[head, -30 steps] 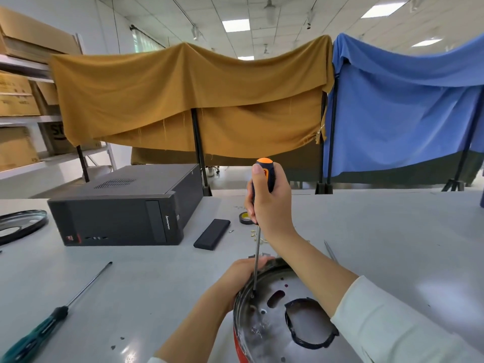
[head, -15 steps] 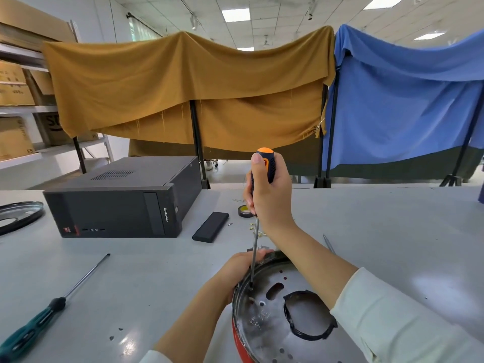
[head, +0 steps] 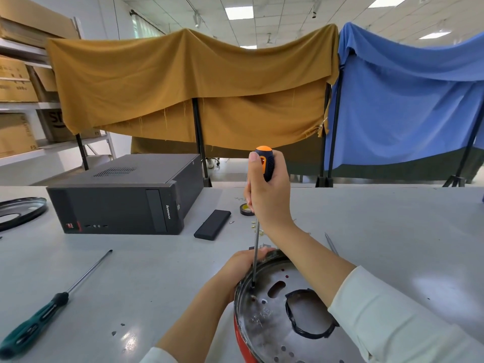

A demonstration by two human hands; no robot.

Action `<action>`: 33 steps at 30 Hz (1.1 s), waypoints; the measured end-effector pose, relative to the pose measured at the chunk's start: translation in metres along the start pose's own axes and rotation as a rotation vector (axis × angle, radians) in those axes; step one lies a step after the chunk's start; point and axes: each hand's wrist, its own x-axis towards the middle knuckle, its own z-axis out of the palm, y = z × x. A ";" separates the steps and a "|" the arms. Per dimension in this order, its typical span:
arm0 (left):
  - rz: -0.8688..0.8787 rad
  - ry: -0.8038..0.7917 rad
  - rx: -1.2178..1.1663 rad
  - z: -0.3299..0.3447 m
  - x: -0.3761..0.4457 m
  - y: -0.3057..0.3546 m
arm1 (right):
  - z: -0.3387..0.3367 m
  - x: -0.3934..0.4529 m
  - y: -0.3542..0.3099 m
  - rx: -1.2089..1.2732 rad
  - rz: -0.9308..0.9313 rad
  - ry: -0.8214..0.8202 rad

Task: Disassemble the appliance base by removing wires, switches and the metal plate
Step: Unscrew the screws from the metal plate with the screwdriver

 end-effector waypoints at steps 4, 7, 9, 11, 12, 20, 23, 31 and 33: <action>0.069 0.136 -0.012 -0.004 -0.005 -0.003 | 0.005 -0.001 0.002 -0.081 -0.052 0.091; 0.130 0.101 -0.042 -0.014 -0.016 -0.014 | 0.004 -0.002 0.004 -0.121 -0.075 0.136; 0.159 0.059 -0.086 -0.015 -0.027 -0.025 | 0.003 -0.002 0.004 -0.124 -0.087 0.153; 0.163 -0.001 -0.165 -0.009 -0.038 -0.034 | 0.004 -0.002 0.004 -0.128 -0.104 0.157; 0.174 -0.026 -0.190 -0.006 -0.040 -0.036 | 0.004 -0.002 0.004 -0.136 -0.119 0.161; 0.262 0.058 -0.104 -0.005 -0.036 -0.039 | 0.006 -0.005 0.001 -0.128 -0.159 0.184; 0.266 0.061 -0.102 -0.004 -0.036 -0.039 | 0.005 -0.006 0.000 -0.133 -0.157 0.169; 0.274 0.039 -0.132 -0.002 -0.040 -0.036 | 0.005 -0.012 0.001 0.013 -0.078 -0.033; 0.273 0.054 -0.131 -0.002 -0.040 -0.035 | 0.002 -0.013 -0.001 0.005 -0.108 -0.023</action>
